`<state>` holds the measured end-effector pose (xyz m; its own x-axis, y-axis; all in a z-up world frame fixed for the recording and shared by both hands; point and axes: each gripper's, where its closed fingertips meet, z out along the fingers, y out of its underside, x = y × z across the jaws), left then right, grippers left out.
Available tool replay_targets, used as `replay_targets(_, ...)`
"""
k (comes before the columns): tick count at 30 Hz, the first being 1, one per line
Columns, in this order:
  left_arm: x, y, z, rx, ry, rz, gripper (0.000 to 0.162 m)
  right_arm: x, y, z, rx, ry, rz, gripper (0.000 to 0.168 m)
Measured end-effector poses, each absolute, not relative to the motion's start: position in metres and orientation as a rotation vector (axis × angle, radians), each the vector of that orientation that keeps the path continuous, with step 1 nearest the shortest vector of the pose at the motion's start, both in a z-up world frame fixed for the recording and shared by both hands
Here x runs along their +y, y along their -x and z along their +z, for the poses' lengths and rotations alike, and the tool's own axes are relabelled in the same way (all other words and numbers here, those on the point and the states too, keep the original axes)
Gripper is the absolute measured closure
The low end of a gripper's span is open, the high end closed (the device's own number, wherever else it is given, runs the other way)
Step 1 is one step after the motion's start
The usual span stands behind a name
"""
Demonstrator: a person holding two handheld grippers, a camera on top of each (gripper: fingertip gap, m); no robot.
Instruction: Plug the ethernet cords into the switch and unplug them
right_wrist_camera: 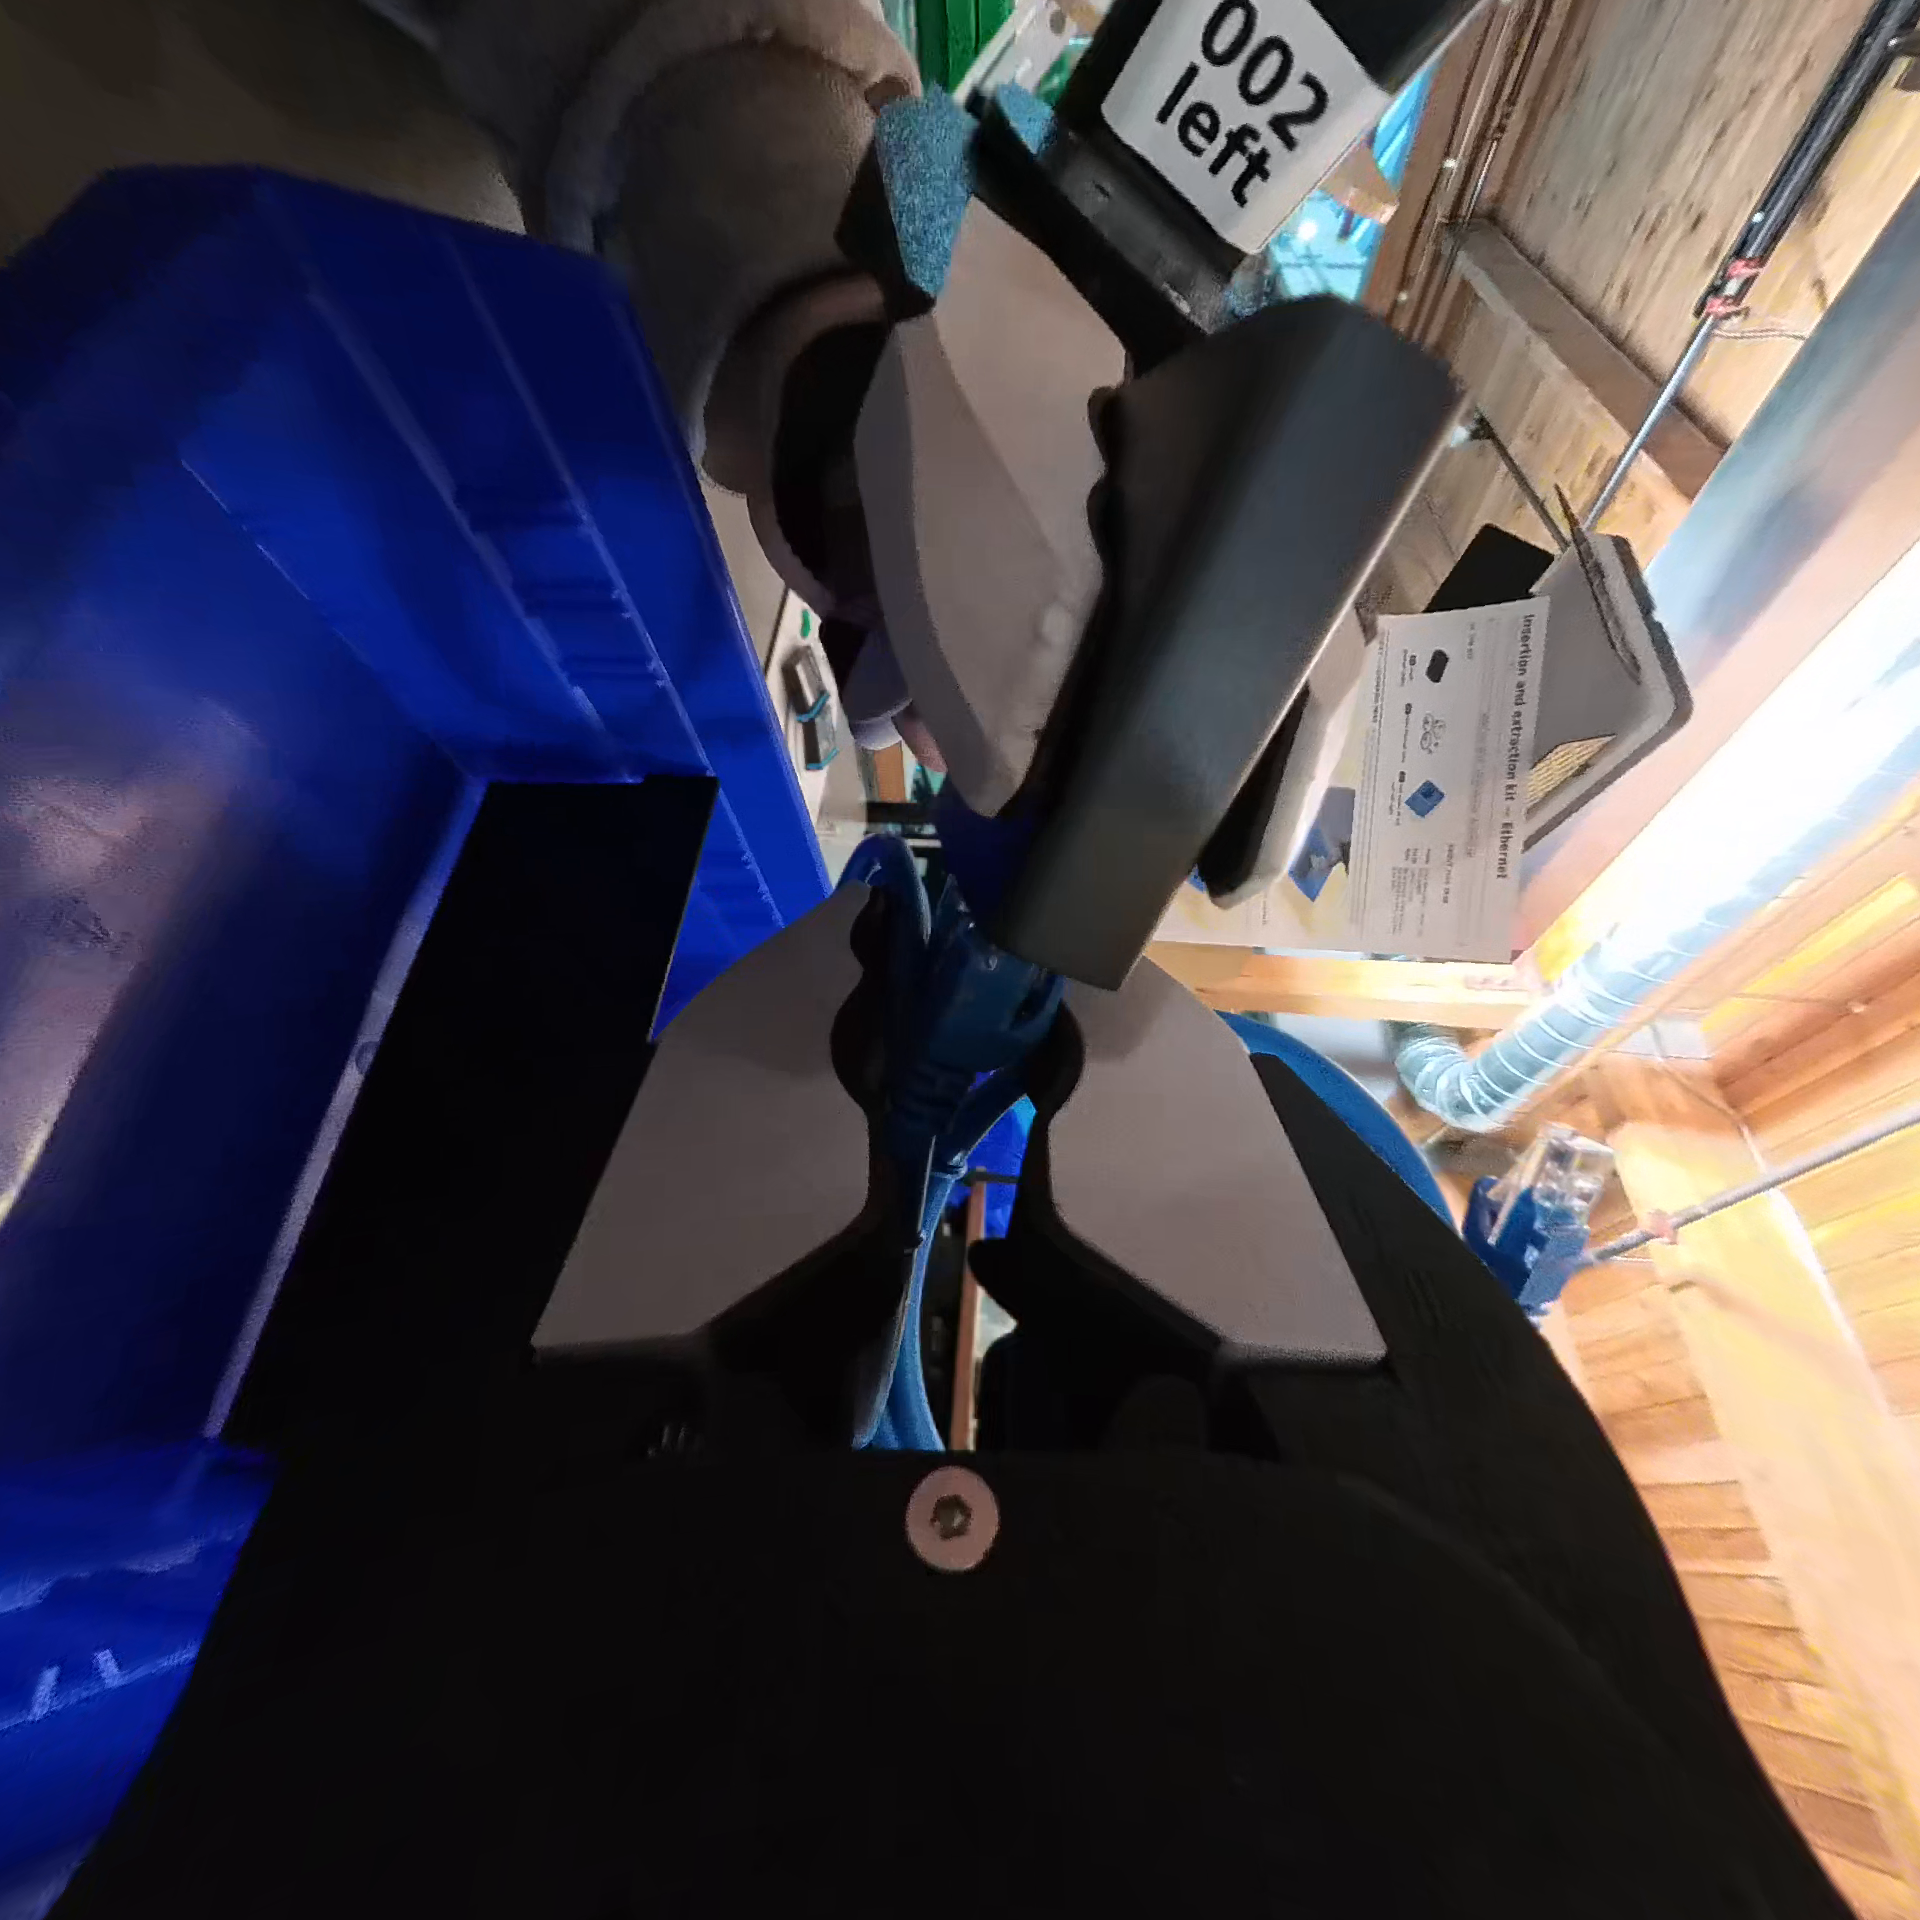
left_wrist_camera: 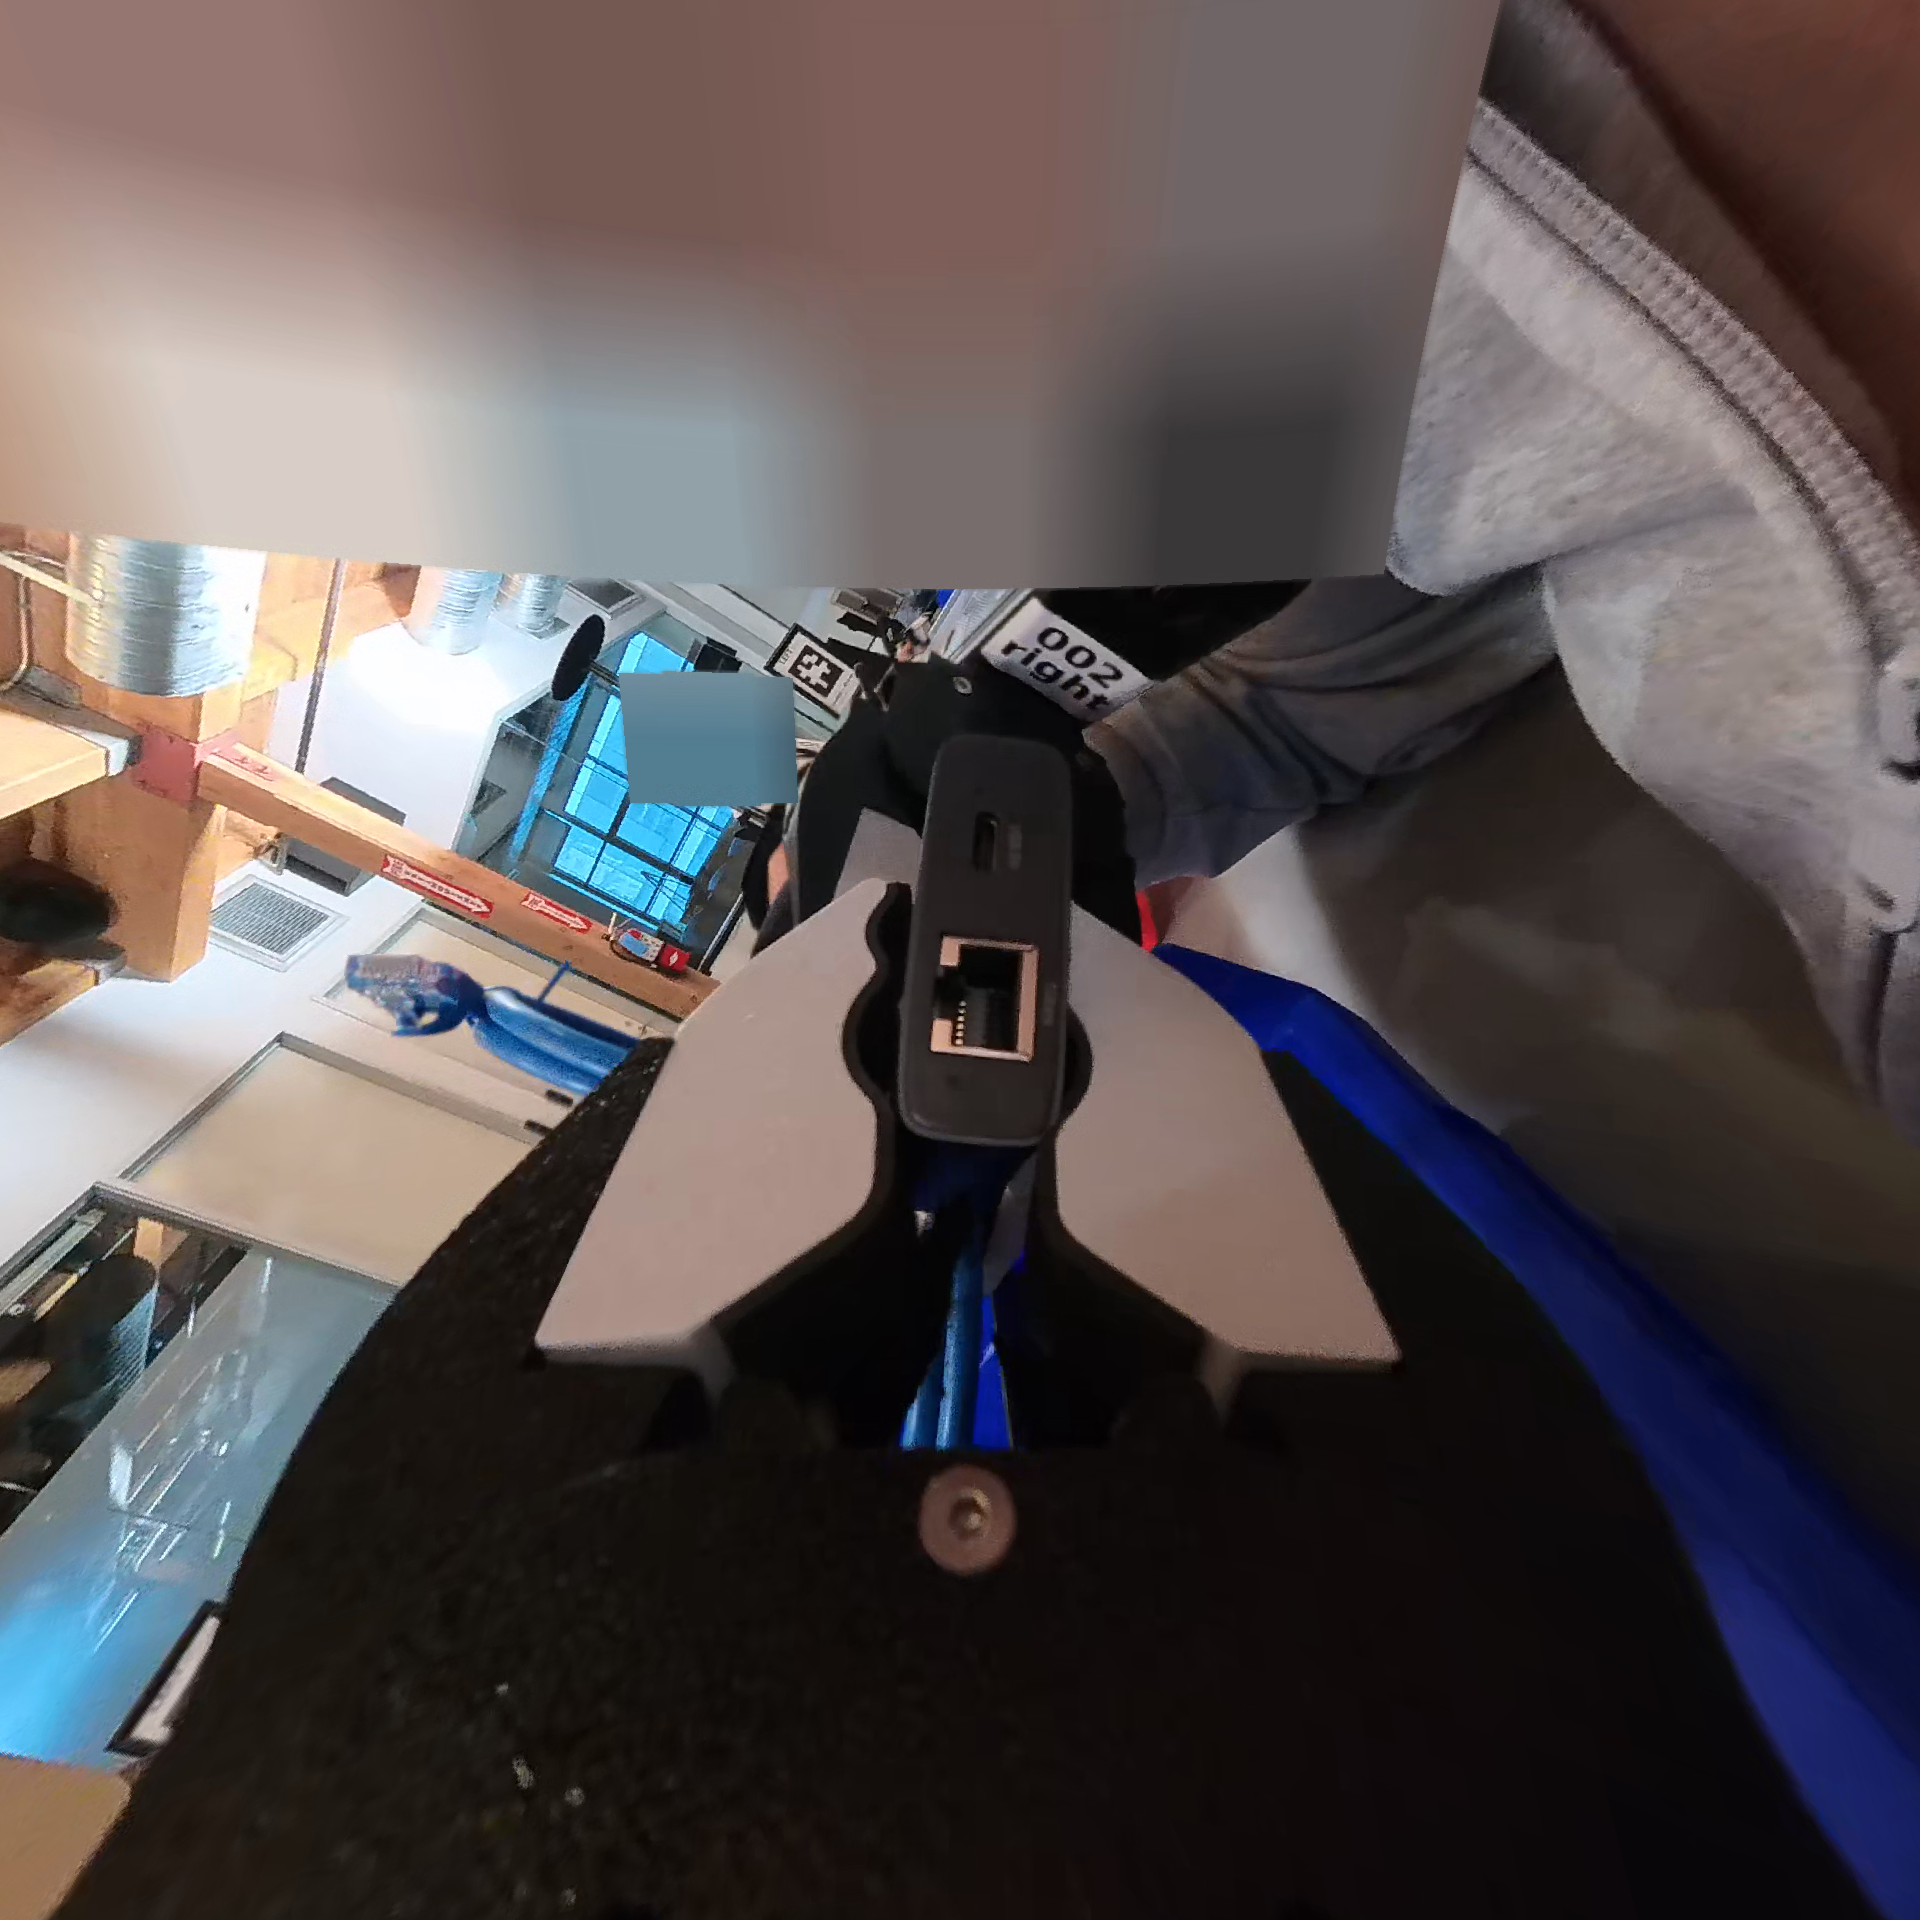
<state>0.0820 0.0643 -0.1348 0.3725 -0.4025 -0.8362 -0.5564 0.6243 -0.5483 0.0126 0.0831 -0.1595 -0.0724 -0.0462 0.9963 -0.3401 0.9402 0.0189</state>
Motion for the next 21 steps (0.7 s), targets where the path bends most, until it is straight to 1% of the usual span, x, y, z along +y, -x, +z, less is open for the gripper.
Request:
replay_targets(5,0.065,-0.081,-0.136,1.25,0.965,0.124,0.14,0.084,-0.012,-0.16,-1.628,-0.307,0.249,0.145)
replay_targets(10,0.066,-0.078,-0.13,1.231,0.956,0.179,0.141,0.081,-0.016,-0.158,-1.742,-0.174,0.538,0.147)
replay_targets(16,0.068,-0.077,-0.129,1.213,0.946,0.171,0.14,0.083,-0.012,-0.157,-1.714,-0.182,0.437,0.146)
replay_targets(18,0.068,-0.075,-0.125,1.187,0.95,0.165,0.14,0.083,-0.011,-0.156,-1.735,-0.13,0.436,0.143)
replay_targets(21,0.072,-0.067,-0.12,1.149,0.968,0.197,0.141,0.09,-0.007,-0.15,-1.708,-0.074,0.395,0.132)
